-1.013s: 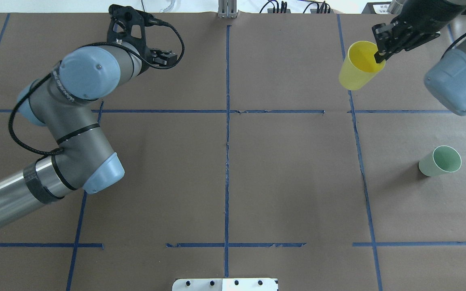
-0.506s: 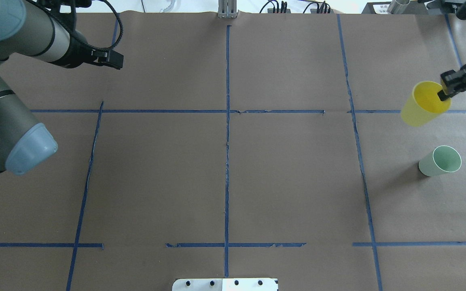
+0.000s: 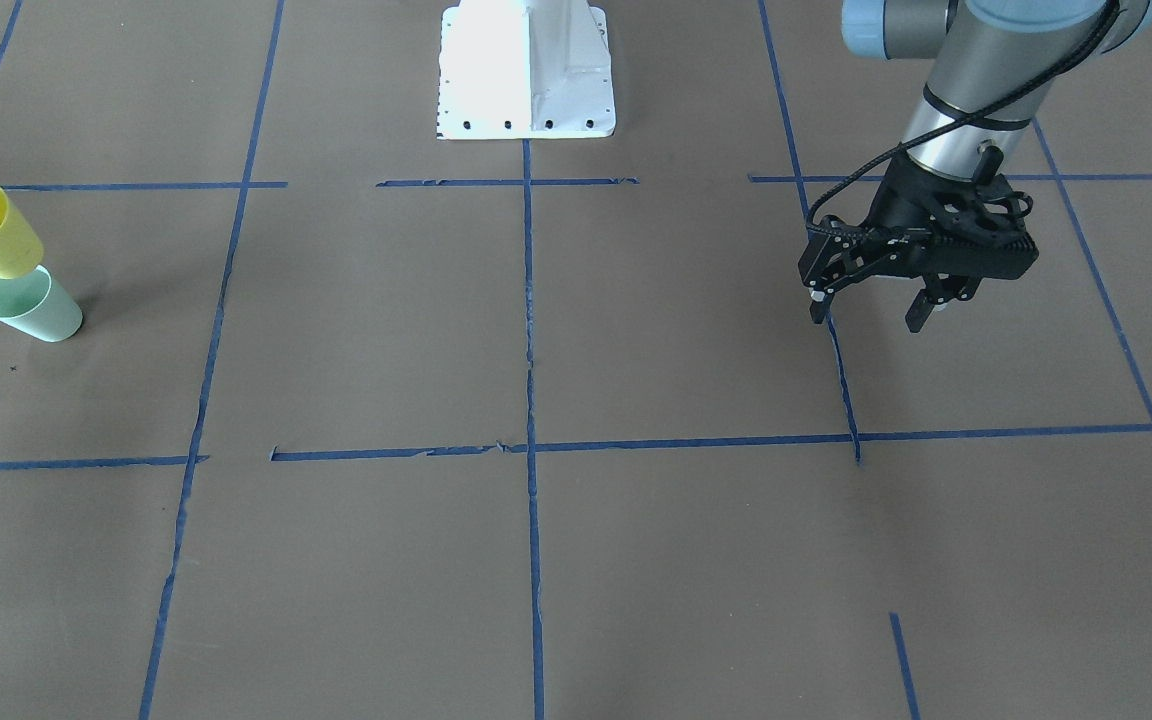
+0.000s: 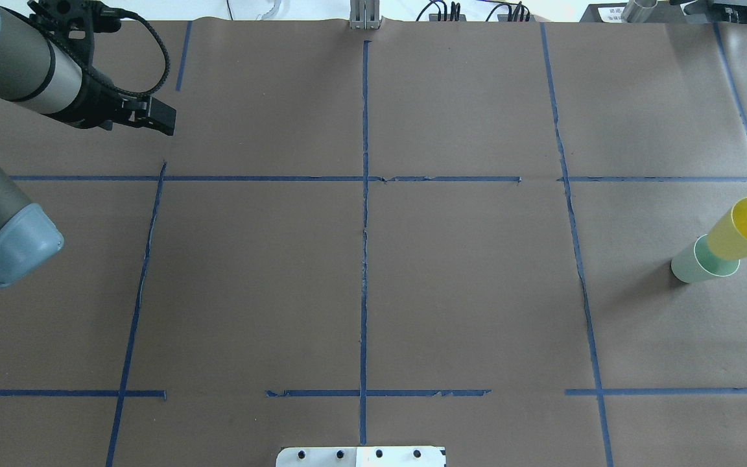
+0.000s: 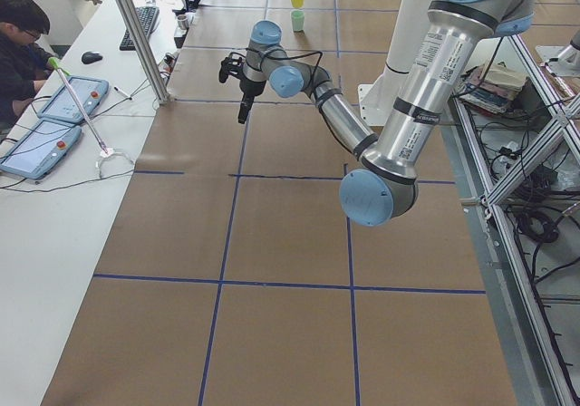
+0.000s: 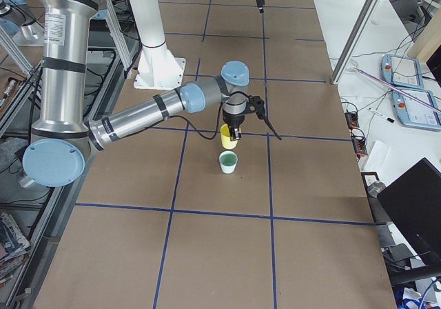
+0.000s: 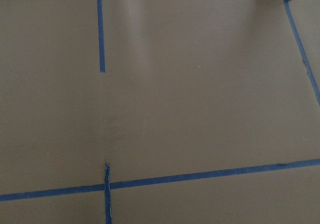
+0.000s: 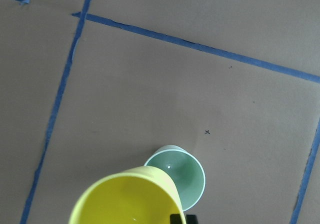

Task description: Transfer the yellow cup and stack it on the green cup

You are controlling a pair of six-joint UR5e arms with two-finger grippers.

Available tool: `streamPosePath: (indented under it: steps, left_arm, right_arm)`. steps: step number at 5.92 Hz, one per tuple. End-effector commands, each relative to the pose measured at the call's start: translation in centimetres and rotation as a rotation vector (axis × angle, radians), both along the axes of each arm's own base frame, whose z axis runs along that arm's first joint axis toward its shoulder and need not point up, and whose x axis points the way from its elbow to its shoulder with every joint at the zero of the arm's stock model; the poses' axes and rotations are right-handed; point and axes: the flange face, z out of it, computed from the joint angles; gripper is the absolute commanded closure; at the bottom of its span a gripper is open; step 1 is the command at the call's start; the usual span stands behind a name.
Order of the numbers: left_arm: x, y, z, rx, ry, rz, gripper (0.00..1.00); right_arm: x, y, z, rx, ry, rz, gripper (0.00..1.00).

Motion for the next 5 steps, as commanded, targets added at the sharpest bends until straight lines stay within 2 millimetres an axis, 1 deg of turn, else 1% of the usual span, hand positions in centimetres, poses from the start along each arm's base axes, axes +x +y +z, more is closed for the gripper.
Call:
streamPosePath:
  steps: [1,3,4,5]
  left_arm:
    - [-0.1,0.1,0.2,-0.005,0.0,0.003,0.0]
    - [-0.1,0.1,0.2,-0.005,0.0,0.003,0.0]
    - [-0.1,0.1,0.2,-0.005,0.0,0.003,0.0]
    - [-0.1,0.1,0.2,-0.005,0.0,0.003,0.0]
  right_arm:
    - [-0.2,-0.4,3.7,-0.037,0.011,-0.002,1.0]
    - [-0.7,-1.0,4.5,-0.049,0.016,-0.007,1.0]
    - [-1.1,-1.2,4.6,-0.051,0.017,-0.013,1.0]
    - [-1.8,-1.3,4.6,-0.049,0.017,-0.028,1.0]
